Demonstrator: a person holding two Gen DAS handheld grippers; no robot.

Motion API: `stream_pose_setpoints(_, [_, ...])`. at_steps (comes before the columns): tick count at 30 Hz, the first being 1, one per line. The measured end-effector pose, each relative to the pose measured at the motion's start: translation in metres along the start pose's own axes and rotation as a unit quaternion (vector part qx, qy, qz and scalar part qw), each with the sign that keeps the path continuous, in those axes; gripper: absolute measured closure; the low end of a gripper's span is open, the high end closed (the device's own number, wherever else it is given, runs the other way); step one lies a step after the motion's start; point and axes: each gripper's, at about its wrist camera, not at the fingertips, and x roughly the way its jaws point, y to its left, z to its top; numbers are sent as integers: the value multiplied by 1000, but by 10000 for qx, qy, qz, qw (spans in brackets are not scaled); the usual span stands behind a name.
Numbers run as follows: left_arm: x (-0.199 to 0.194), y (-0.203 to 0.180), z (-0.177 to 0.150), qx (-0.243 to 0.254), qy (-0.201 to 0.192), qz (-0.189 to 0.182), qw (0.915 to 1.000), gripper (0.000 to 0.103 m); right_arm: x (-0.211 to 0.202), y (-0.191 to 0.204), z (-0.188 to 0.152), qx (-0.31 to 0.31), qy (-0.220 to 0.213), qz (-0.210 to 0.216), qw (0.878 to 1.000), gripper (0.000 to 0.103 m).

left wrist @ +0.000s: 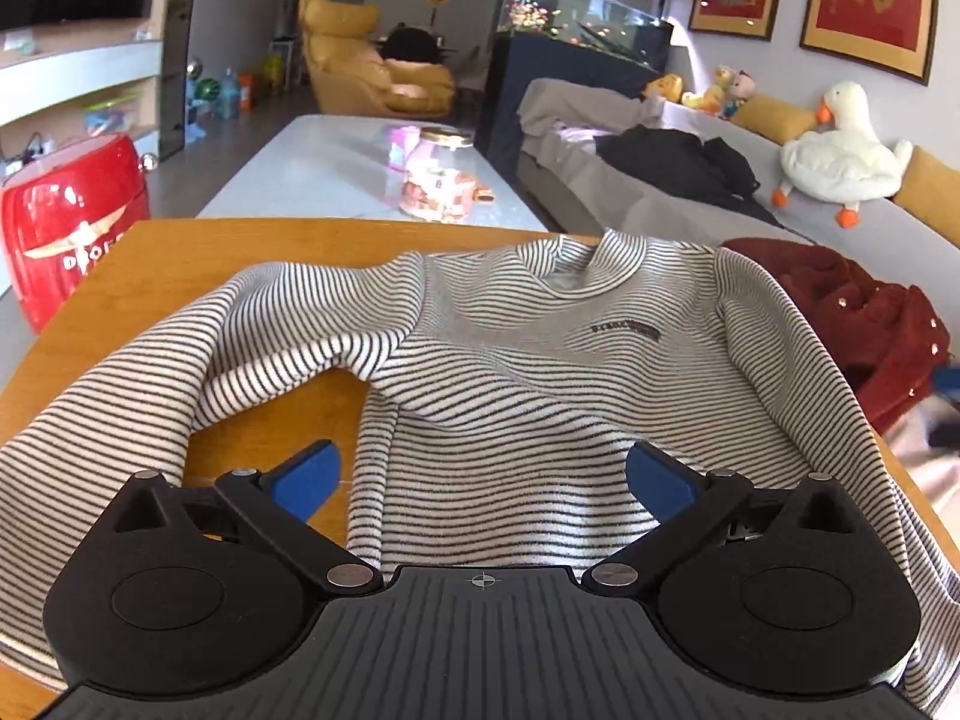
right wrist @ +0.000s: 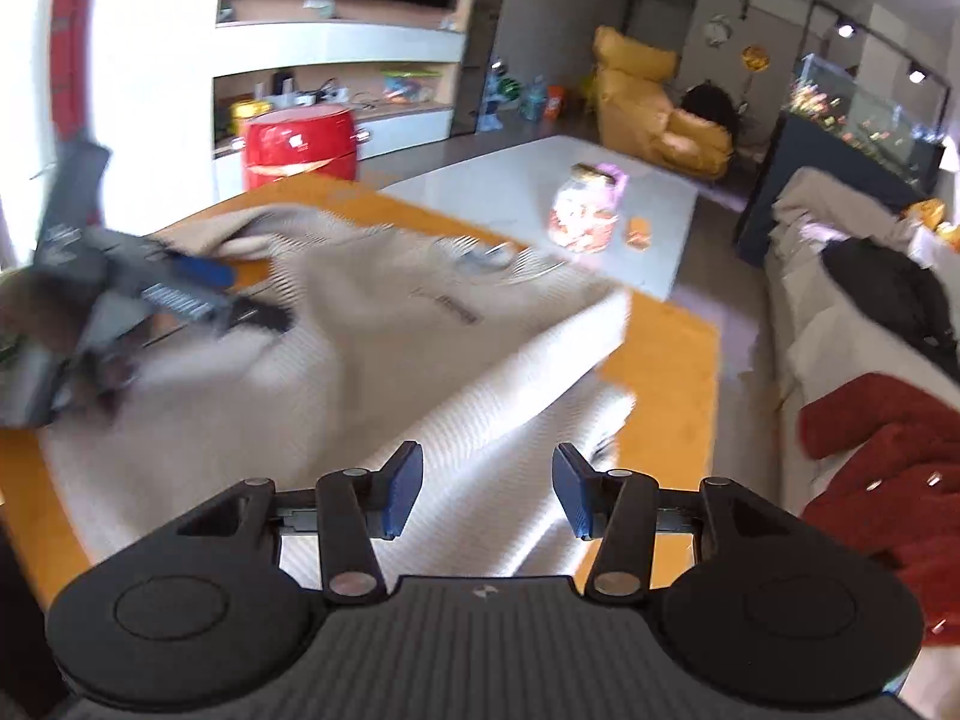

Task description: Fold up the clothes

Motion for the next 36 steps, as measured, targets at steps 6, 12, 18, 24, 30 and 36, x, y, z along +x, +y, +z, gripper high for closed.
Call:
stream_pose_setpoints(6, [0, 3, -1, -99, 20, 3, 9999, 0, -3, 66, -51, -640, 493, 262, 9964, 54])
stream_pose_setpoints(12, [-7, -6, -5, 58, -151, 93, 9998, 0, -5, 25, -17, -379, -155, -722, 9966, 90])
stream_pose_setpoints(18, [-12, -6, -3, 164, -220, -152, 9995, 0, -33, -105, 53, 973, -933, -2249, 9650, 90])
stream_pose_setpoints(24, [-22, 9, 1, 197, -142, -366, 9990, 0, -54, -146, 108, 1629, -1759, -2175, 9462, 91])
stream_pose_setpoints(30, [-43, 27, 1, 476, -218, -82, 9986, 0, -12, -110, 171, 1348, -1988, -1031, 9652, 91])
stream_pose_setpoints(36, [-64, 51, 0, 503, -346, 399, 9973, 0, 66, -65, 207, 1251, -1632, -142, 9785, 91])
